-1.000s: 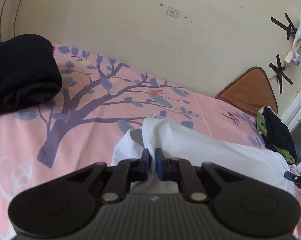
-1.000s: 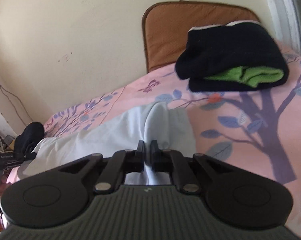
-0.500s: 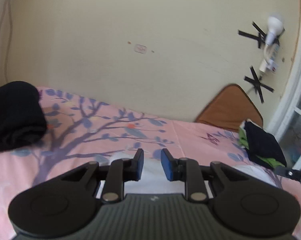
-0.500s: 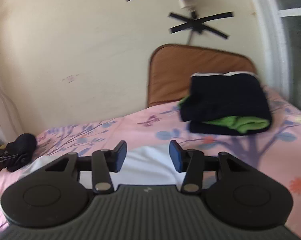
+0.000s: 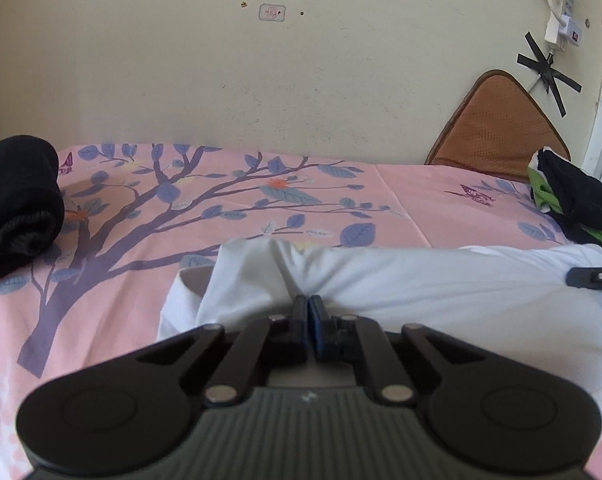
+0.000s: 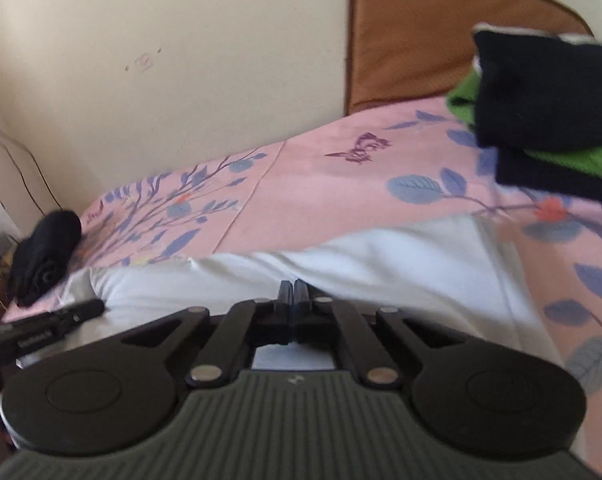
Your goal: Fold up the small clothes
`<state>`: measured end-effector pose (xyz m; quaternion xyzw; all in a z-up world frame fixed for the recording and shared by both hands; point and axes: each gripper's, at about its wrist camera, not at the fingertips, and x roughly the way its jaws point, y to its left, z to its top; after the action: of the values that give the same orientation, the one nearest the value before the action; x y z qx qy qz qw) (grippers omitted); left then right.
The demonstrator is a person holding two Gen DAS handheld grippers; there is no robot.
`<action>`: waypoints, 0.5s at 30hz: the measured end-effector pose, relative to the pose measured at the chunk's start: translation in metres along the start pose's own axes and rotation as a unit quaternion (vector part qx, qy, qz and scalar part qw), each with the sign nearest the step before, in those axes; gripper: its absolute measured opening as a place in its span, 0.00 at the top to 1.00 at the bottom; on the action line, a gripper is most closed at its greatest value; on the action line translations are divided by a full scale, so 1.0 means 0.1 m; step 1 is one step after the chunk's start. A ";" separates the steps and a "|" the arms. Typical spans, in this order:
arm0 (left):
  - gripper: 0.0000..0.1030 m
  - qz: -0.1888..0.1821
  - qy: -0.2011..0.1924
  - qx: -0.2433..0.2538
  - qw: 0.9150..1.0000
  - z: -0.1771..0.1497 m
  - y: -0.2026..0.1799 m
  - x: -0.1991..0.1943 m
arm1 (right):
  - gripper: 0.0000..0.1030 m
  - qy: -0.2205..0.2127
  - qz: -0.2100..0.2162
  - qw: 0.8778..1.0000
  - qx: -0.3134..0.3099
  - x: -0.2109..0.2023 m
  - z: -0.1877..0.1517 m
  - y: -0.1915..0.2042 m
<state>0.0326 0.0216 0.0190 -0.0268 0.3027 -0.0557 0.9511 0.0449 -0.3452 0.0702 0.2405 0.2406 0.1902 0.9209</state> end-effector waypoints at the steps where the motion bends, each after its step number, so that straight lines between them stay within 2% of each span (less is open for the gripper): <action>1: 0.94 -0.004 -0.001 -0.004 1.000 0.00 0.02 -0.01 | 0.90 -0.010 0.009 1.000 0.005 -0.16 -0.01 -0.05; 2: 0.95 -0.009 0.001 -0.011 1.000 0.01 0.03 -0.04 | 0.84 -0.027 0.015 0.999 0.012 -0.37 -0.03 -0.10; 3: 0.95 -0.014 0.004 -0.028 0.999 0.02 0.04 -0.09 | 0.58 -0.043 0.013 0.999 0.020 -0.55 -0.05 -0.15; 4: 0.94 -0.022 0.001 -0.048 0.999 0.04 0.06 -0.18 | 0.41 -0.063 0.002 0.998 0.031 -0.78 -0.09 -0.21; 6: 0.93 -0.053 -0.021 -0.067 0.996 0.07 0.04 -0.39 | 0.37 -0.074 -0.014 0.996 0.053 -1.10 -0.21 -0.37; 9: 0.93 -0.122 -0.026 -0.064 0.990 0.12 -0.12 -0.58 | 0.37 -0.054 -0.009 0.993 0.103 -1.31 -0.38 -0.61; 13: 0.94 -0.225 0.017 -0.065 0.972 0.12 -0.38 -0.52 | 0.37 -0.023 -0.019 0.991 0.133 -1.24 -0.49 -0.71; 15: 0.95 -0.244 0.038 -0.064 0.967 0.07 -0.47 -0.43 | 0.37 -0.020 -0.011 0.989 0.147 -1.18 -0.52 -0.72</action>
<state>-0.0024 -0.0201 0.0528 -0.1579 0.3260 -0.2673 0.8929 -0.0619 -0.4399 0.0331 0.3747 0.2504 0.1382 0.8819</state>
